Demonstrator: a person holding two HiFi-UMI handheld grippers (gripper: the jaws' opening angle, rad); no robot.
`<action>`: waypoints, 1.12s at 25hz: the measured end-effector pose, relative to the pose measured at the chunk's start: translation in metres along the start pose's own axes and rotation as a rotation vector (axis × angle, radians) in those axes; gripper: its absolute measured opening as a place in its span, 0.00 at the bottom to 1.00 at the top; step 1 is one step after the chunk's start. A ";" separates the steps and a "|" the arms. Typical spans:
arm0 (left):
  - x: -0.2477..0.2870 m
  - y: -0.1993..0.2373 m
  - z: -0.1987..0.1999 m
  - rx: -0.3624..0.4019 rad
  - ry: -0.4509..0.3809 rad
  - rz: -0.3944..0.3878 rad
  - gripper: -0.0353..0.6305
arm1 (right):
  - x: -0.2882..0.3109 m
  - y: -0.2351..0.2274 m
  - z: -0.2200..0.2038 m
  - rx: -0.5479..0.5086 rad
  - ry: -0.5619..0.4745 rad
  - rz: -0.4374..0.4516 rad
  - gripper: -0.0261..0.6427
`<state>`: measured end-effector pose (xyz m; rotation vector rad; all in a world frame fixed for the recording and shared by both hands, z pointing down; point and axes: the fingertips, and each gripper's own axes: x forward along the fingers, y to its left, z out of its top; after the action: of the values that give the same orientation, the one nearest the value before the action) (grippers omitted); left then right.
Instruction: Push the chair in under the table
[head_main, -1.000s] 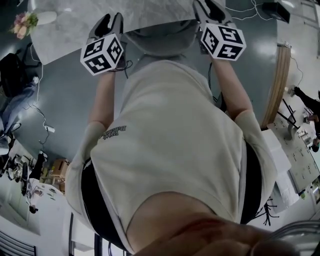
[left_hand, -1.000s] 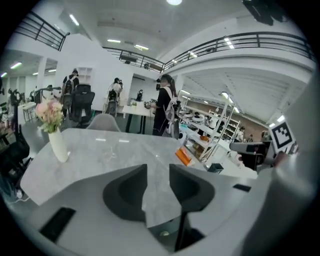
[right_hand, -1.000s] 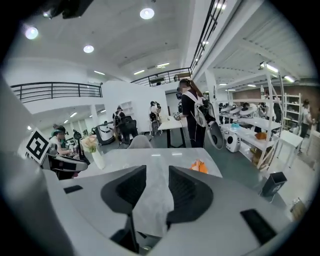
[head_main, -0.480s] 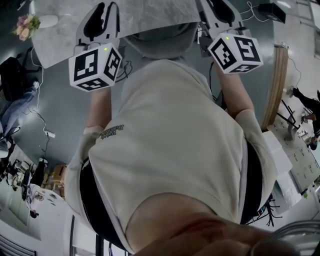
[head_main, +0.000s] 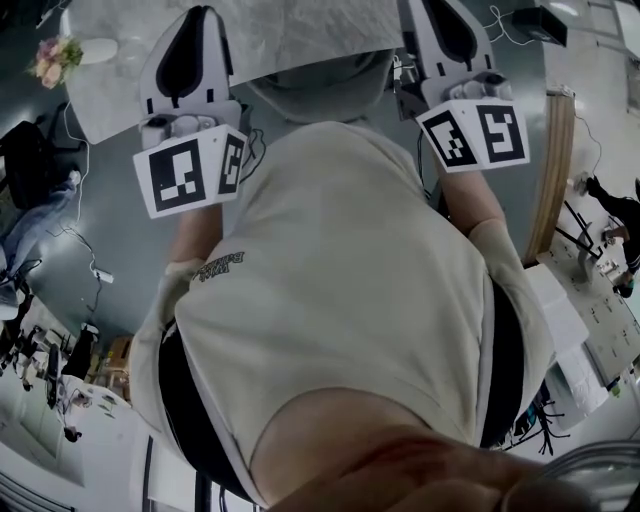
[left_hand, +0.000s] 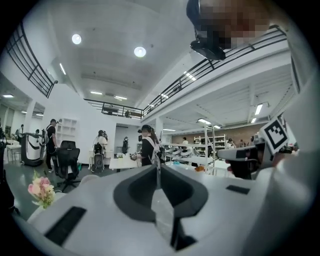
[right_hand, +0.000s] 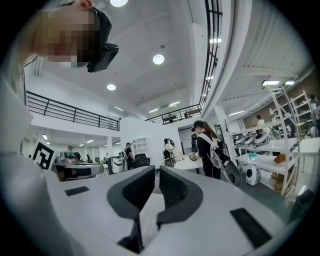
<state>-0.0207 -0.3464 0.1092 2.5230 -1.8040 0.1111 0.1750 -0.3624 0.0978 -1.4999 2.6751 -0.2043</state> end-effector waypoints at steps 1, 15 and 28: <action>0.000 -0.001 0.002 0.004 -0.007 0.000 0.09 | 0.000 0.002 0.000 -0.001 0.000 0.008 0.08; 0.001 -0.026 0.026 0.037 -0.047 -0.075 0.06 | -0.002 0.032 0.035 -0.109 -0.068 0.129 0.05; 0.000 -0.025 0.033 0.018 -0.062 -0.082 0.06 | -0.001 0.048 0.047 -0.171 -0.070 0.171 0.05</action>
<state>0.0037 -0.3412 0.0769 2.6373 -1.7241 0.0479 0.1409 -0.3408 0.0447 -1.2799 2.8060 0.0875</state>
